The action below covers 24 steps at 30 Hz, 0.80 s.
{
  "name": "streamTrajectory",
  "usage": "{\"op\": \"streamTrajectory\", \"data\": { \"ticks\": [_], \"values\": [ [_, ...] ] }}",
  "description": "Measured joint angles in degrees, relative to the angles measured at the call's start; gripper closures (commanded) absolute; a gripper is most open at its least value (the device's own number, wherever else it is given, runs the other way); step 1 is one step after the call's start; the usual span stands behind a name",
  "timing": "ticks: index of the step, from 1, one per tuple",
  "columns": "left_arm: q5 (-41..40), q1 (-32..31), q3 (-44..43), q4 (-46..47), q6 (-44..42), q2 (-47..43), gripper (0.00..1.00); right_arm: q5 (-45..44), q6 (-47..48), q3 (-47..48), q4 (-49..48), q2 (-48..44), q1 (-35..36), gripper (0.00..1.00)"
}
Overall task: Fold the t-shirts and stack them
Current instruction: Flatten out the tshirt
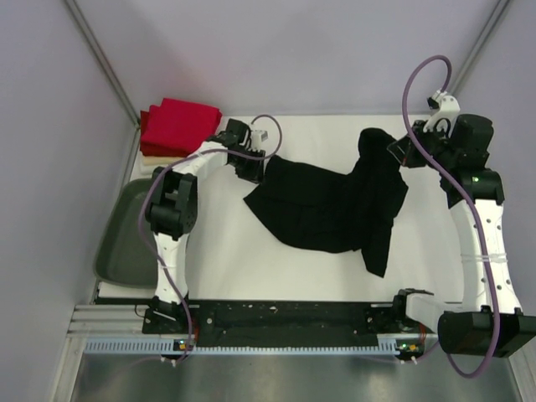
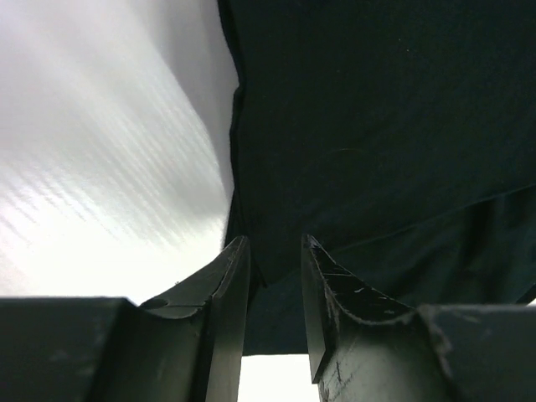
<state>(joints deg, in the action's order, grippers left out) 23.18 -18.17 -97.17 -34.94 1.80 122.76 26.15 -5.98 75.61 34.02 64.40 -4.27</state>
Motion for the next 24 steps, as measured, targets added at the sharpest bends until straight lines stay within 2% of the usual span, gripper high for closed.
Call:
{"op": "streamTrajectory", "data": {
  "ticks": [8,15,21,24],
  "values": [
    [-1.92,-1.44,-1.6,-2.99,1.49,3.48,0.64,0.02,0.42,-0.22,-0.07,-0.28,-0.02,1.0],
    [-4.04,-1.49,-1.36,-3.8,1.22,3.08,0.57,0.04,0.48,-0.22,-0.07,-0.28,-0.02,1.0],
    [-6.36,-1.68,1.64,-3.76,-0.04,0.94,0.61,0.07,0.85,-0.24,-0.07,-0.28,-0.02,1.0],
    [-6.62,-1.86,1.66,-3.76,-0.39,0.94,0.67,0.07,0.92,-0.24,-0.07,-0.28,-0.02,1.0]
  ]
}}
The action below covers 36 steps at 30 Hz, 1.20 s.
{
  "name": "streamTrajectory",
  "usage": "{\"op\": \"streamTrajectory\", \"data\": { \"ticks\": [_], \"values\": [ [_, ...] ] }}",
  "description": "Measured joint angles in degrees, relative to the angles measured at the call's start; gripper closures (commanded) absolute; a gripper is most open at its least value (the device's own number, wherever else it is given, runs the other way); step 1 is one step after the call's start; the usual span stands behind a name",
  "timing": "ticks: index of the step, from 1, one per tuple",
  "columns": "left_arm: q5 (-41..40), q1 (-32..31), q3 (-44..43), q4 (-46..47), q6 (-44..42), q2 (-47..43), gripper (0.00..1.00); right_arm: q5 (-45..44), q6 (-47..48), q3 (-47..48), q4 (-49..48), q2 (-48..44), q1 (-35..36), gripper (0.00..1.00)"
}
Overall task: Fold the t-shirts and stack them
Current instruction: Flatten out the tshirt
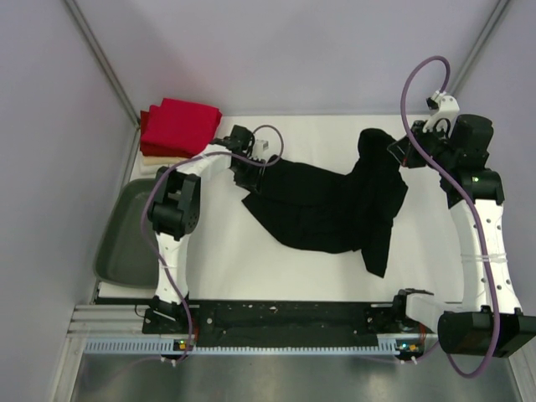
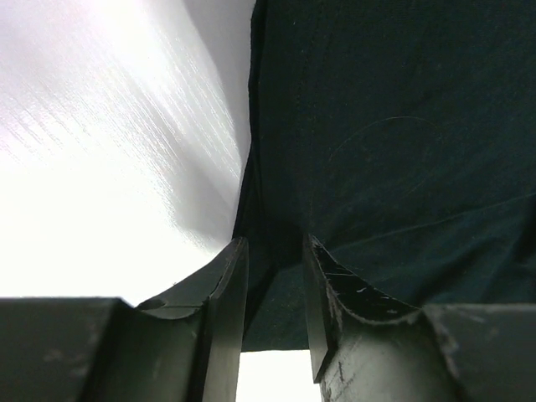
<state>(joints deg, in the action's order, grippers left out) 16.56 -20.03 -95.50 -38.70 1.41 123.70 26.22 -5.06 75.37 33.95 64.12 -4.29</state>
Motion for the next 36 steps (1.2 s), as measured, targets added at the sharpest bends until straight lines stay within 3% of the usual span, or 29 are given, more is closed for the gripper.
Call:
{"op": "streamTrajectory", "data": {
  "ticks": [5,8,21,36],
  "values": [
    [0.63,-0.33,0.0,-0.81,-0.26,0.0,0.83,-0.02,0.15,0.0,0.0,0.0,0.0,1.0],
    [1.9,-0.96,0.0,-1.97,-1.18,0.11,1.0,-0.02,0.15,-0.02,0.0,0.0,0.0,1.0],
    [10.91,-0.63,-4.42,-5.51,-2.21,-1.2,1.0,-1.75,-0.07,-0.33,0.0,0.07,0.02,1.0],
    [16.94,8.9,-14.53,-5.4,-2.89,-20.15,1.0,0.46,-0.96,13.66,0.5,2.51,0.0,1.0]
  ]
}}
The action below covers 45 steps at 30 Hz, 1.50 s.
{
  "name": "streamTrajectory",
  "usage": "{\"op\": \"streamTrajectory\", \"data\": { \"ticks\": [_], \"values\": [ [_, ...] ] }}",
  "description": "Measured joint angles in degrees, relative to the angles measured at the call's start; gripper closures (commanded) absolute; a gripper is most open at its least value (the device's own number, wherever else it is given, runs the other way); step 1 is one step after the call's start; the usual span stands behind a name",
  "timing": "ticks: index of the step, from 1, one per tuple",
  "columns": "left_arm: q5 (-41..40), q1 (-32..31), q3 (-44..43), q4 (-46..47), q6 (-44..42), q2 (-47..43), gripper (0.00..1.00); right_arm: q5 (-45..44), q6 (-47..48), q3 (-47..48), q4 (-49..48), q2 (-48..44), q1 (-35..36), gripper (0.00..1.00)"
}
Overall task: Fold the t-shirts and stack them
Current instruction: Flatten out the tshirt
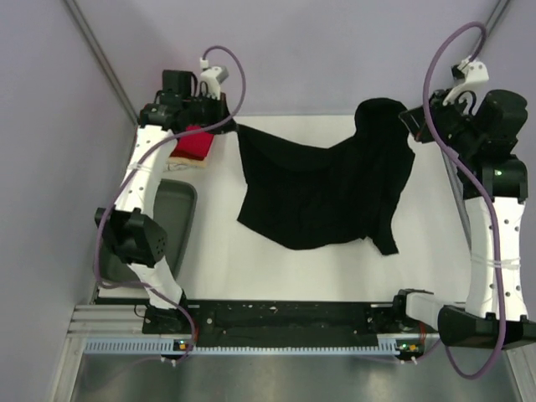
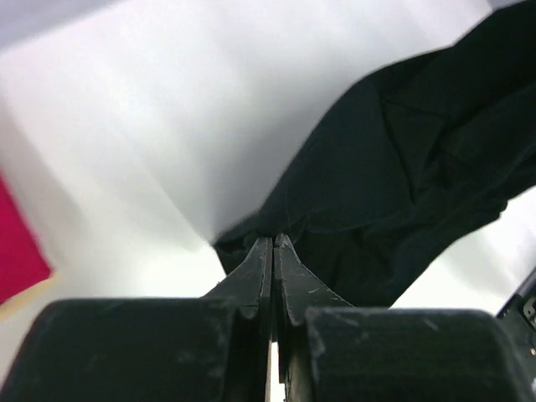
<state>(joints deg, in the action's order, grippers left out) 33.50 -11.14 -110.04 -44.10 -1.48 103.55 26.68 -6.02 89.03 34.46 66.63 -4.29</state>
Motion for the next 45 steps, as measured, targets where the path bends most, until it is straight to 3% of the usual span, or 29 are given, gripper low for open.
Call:
{"op": "streamTrajectory", "data": {
  "ticks": [6,12,18,25,29,32,33,34,35,36,37,39,42,45],
  "values": [
    [-0.76,7.85,-3.63,-1.01,-0.92,-10.29,1.0,2.43,0.0,8.66,-0.09,-2.27,0.02,1.0],
    [-3.06,16.04,-11.69,-3.41,-1.75,-23.23,1.0,3.76,0.94,9.22,-0.57,-12.83,0.02,1.0],
    [-2.56,17.73,-18.29,-5.79,-2.38,-28.26,1.0,5.68,2.91,7.39,-2.21,-23.54,0.02,1.0],
    [-2.49,17.94,-16.13,-3.98,-0.68,-24.52,1.0,6.01,3.61,3.48,-4.42,-23.65,0.02,1.0],
    [-3.54,16.33,-11.17,0.76,1.7,-18.08,1.0,5.51,3.37,-1.03,-8.07,-15.87,0.02,1.0],
    [-6.8,12.55,-9.53,3.43,2.05,-9.86,1.0,5.84,2.23,-2.95,-12.74,-4.61,0.02,1.0],
    [-8.09,10.86,-9.57,4.26,2.03,-6.27,1.0,5.97,1.84,-3.19,-13.97,-0.68,0.02,0.94],
    [-9.55,9.33,-9.81,4.98,2.03,-2.75,1.0,5.95,1.46,-3.1,-15.3,4.37,0.07,0.76],
    [-10.97,8.2,-10.51,5.25,2.03,0.7,0.92,5.31,1.31,-2.86,-16.35,8.96,0.13,0.58],
    [-12.37,7.15,-12.24,5.11,2.03,4.74,0.64,4.04,0.96,-2.19,-16.44,14.05,0.2,0.45],
    [-13.73,6.38,-14.14,5.01,1.99,8.17,0.49,2.34,0.52,-1.09,-15.98,18.8,0.24,0.39],
    [-17.03,5.09,-18.8,5.38,1.51,16.11,0.4,-2.58,0.5,3.52,-12.2,28.83,0.28,0.24],
    [-20.06,4.83,-19.93,4.92,-0.79,21.49,0.39,-9.86,0.13,11.72,-4.02,39.32,0.28,0.15],
    [-20.44,4.52,-14.88,5.18,-6.67,19.67,0.39,-16.92,-0.13,11.58,2.62,40.63,0.52,0.14]
  ]
}}
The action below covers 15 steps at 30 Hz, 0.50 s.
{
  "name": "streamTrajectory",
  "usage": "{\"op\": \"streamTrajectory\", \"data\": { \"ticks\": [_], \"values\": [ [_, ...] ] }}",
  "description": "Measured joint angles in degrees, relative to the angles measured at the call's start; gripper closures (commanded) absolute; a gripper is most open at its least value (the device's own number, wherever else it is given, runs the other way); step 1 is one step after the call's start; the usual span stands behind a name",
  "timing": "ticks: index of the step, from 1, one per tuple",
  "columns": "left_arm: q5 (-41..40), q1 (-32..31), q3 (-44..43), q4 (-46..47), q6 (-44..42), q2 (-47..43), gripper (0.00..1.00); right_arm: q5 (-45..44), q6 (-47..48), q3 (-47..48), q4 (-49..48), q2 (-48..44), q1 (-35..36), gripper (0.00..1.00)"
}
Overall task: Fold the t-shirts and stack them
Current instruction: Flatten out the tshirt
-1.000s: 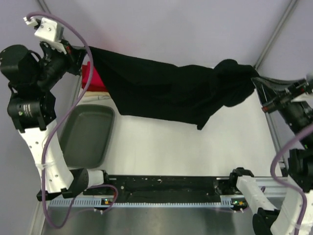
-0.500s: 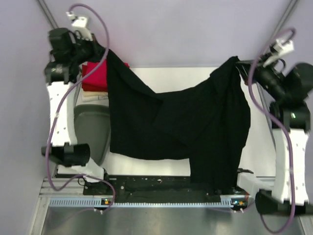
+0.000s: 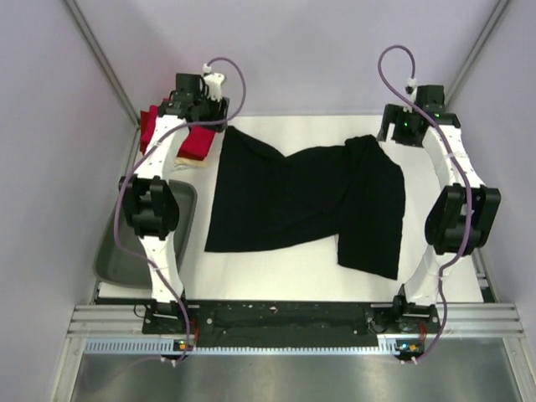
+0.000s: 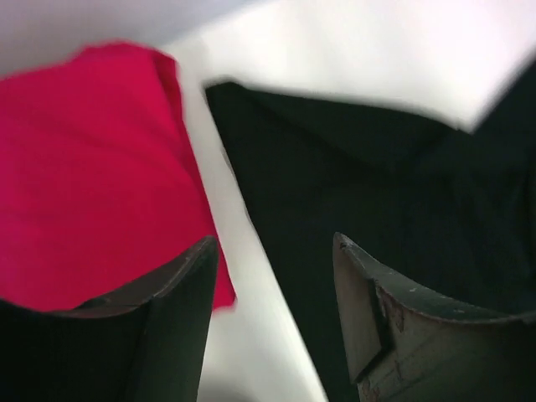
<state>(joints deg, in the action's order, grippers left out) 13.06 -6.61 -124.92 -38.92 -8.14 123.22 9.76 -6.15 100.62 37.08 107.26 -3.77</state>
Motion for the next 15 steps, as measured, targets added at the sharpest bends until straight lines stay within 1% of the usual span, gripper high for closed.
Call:
{"op": "streamTrajectory", "data": {
  "ticks": [2,4,7,9,10,11,12,15],
  "values": [
    [0.42,-0.92,9.66,1.14,-6.49,-6.25,0.39,-4.55,-0.5,-5.35,0.87,-3.54,0.39,0.14],
    [1.22,-3.28,20.09,1.03,-13.73,-14.05,0.4,-8.55,-1.31,-13.55,2.14,-9.2,1.42,0.14],
    [2.86,-9.27,34.1,-1.6,-26.97,-25.97,0.38,-12.9,-4.0,-29.0,4.37,-20.06,4.85,0.13],
    [4.07,-13.7,41.88,-3.93,-34.69,-32.06,0.36,-13.6,-6.1,-37.07,5.03,-24.72,6.51,0.13],
    [4.22,-15.13,45.22,-5.07,-37.77,-34.12,0.07,-13.7,-7.04,-40.13,5.2,-25.99,6.8,0.13],
    [4.13,-16.02,48.41,-6.21,-40.39,-35.56,0.02,-13.86,-8.35,-44.26,5.05,-27.23,6.71,0.13],
    [3.78,-16.52,51.71,-7.39,-43.15,-36.48,0.02,-13.94,-9.35,-47.06,5.01,-27.76,6.6,0.12],
    [1.86,-17.05,60.11,-9.29,-47.67,-36.7,0.02,-14.23,-13.03,-54.93,4.46,-28.13,6.32,0.12]
  ]
}}
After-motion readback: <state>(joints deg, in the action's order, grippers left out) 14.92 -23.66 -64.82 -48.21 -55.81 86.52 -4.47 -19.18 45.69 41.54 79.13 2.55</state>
